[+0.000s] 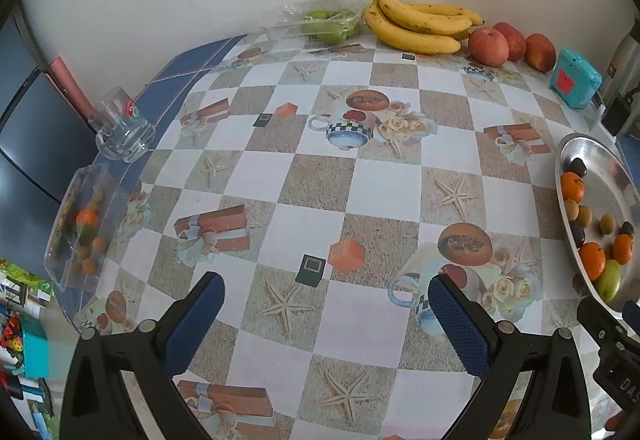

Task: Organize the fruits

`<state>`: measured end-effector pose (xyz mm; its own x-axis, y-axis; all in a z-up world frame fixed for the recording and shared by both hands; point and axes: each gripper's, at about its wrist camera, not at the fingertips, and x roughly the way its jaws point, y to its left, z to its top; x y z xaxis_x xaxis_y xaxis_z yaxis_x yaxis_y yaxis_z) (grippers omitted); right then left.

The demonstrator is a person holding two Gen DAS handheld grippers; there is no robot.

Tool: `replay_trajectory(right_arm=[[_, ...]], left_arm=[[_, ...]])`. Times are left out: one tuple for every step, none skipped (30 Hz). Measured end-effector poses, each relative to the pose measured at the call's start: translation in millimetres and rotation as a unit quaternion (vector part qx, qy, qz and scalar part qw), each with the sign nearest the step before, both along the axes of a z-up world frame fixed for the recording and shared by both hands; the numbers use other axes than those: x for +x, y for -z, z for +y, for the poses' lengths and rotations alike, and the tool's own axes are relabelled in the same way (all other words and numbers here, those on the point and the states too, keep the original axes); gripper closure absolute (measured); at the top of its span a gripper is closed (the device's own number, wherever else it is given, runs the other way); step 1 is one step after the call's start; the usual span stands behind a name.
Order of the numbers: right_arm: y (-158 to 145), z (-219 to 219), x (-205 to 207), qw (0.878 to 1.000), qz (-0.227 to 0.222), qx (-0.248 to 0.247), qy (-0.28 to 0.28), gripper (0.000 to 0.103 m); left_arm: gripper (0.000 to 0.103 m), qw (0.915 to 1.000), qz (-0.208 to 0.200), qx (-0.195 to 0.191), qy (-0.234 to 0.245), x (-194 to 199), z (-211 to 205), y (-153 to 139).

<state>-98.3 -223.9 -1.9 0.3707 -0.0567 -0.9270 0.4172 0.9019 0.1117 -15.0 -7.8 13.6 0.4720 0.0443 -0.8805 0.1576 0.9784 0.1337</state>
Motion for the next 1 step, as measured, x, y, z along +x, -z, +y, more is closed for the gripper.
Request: replay_trajectory(right_arm=[[0.1, 0.0, 0.0, 1.0, 0.0, 0.0, 0.0, 0.007]], left_arm=[[0.0, 1.0, 0.001, -0.001, -0.001, 0.3, 0.2, 0.1]])
